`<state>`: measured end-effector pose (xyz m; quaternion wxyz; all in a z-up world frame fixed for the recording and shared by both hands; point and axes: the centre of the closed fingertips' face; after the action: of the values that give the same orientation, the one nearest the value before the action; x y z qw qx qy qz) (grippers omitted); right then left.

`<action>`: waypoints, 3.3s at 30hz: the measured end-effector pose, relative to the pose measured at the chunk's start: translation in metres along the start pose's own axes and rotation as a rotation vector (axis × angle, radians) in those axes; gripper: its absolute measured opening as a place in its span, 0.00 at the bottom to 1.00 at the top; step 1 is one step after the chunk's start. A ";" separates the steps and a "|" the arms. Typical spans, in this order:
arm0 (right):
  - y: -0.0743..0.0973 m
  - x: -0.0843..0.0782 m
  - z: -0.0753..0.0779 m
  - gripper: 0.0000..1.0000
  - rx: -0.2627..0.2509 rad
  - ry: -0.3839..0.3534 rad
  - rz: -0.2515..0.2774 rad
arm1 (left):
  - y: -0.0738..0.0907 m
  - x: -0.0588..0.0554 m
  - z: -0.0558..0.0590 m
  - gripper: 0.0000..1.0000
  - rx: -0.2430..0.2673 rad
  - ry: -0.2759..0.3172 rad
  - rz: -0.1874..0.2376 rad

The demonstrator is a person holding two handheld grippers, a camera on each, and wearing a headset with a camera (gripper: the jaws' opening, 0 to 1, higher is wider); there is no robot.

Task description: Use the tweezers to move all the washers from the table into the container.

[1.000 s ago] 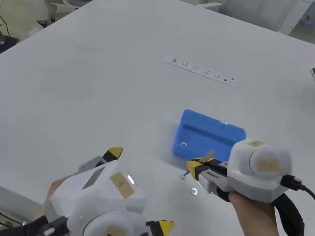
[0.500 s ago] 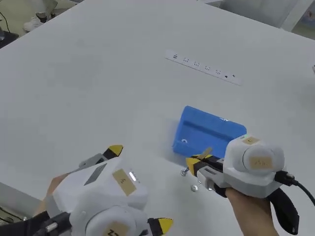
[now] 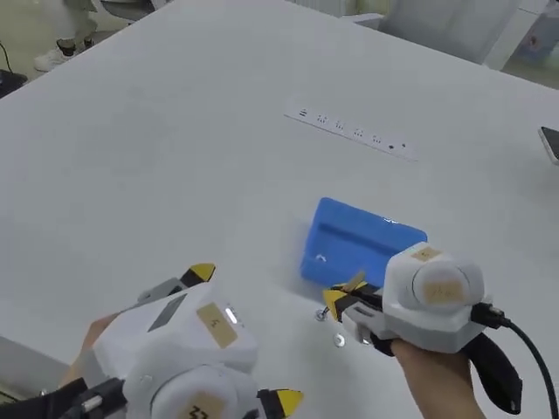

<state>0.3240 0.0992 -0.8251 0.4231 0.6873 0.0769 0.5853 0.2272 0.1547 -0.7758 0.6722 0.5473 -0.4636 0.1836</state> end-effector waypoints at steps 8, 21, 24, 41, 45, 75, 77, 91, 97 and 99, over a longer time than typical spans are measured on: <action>0.021 0.012 -0.004 0.02 0.025 -0.018 0.035 | 0.000 -0.001 0.001 0.95 -0.003 -0.009 -0.006; 0.050 0.055 0.016 0.02 -0.015 -0.084 0.153 | -0.001 -0.001 0.006 0.96 -0.024 -0.017 -0.004; 0.047 0.064 0.025 0.02 -0.028 -0.082 0.163 | -0.001 -0.002 0.006 0.96 -0.025 -0.015 -0.007; -0.004 0.048 0.053 0.03 -0.111 -0.067 0.090 | -0.003 -0.006 0.004 0.95 -0.016 -0.019 -0.031; -0.015 0.040 0.055 0.03 -0.107 -0.079 0.071 | -0.003 -0.008 0.005 0.94 -0.014 -0.029 -0.041; -0.024 0.030 0.062 0.04 -0.151 -0.139 0.050 | -0.005 -0.013 0.006 0.93 -0.014 -0.053 -0.069; -0.022 0.032 0.061 0.04 -0.153 -0.134 0.058 | -0.005 -0.013 0.005 0.93 -0.012 -0.054 -0.068; 0.037 0.064 0.051 0.04 -0.154 -0.142 0.192 | -0.003 -0.011 0.003 0.93 -0.001 -0.059 -0.057; 0.061 0.059 0.037 0.04 -0.161 -0.158 0.219 | -0.003 -0.010 0.004 0.93 -0.004 -0.064 -0.056; 0.065 0.054 0.030 0.04 -0.161 -0.162 0.216 | -0.003 -0.010 0.005 0.93 -0.005 -0.067 -0.056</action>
<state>0.3411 0.0764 -0.7404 0.4163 0.7003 -0.0789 0.5745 0.2224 0.1522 -0.7862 0.6625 0.5641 -0.4710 0.1452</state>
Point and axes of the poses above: the centre of the closed fingertips' face, and the gripper's own axes: y roughly backward along the fingers, z roughly to its right, x roughly out of its top, and after that the axes turned 7 degrees about y, right-handed
